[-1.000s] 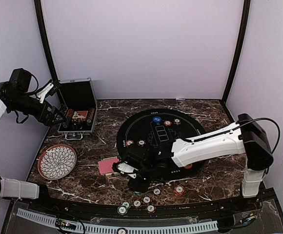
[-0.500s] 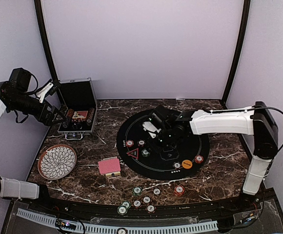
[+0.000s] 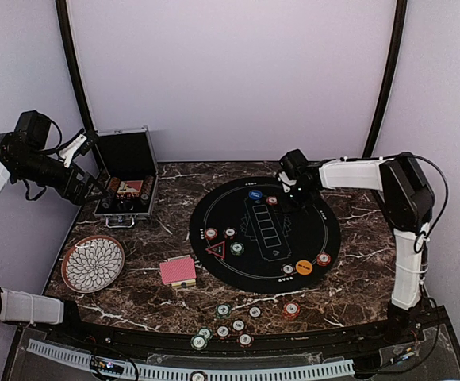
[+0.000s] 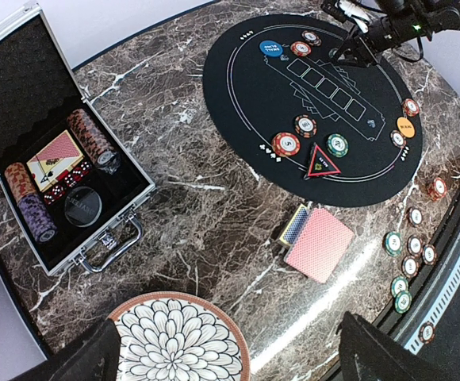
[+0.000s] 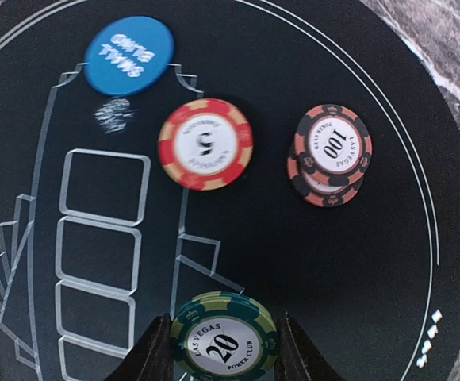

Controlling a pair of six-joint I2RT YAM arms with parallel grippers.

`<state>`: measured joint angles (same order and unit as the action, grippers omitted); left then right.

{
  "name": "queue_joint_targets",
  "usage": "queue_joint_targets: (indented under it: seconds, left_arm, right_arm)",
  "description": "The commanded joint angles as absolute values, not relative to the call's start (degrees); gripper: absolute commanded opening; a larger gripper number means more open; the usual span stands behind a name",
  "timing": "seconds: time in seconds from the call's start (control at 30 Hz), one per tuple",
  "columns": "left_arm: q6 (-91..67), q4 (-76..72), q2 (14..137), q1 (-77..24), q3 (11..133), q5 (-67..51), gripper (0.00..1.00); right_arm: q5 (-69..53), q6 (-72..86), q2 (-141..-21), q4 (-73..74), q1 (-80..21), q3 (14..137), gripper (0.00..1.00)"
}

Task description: Distribute texas hold em gaming equipment

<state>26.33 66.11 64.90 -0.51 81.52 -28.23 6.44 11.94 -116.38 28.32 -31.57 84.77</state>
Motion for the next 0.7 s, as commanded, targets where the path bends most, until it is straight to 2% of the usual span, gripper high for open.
queue_joint_targets:
  seconds: [0.0,0.3,0.53,0.67]
  left_arm:
    - [27.0,66.8,64.6,-0.2,82.0,-29.4,0.99]
    - [27.2,66.7,64.8,-0.2,81.9,-29.3,0.99]
    - [27.2,66.7,64.8,-0.2,81.9,-29.4,0.99]
    - [27.1,66.8,64.8,-0.2,81.9,-29.6,0.99]
  right_arm:
    - [6.4,12.8,-119.8,26.7,-30.2,88.7,0.26]
    - [5.9,12.5,-125.4,26.5,-28.5,93.4,0.28]
    - [6.6,12.8,-124.8,27.3,-28.4,92.7,0.57]
    - [7.3,12.7,-121.3,27.2,-28.6,90.9,0.64]
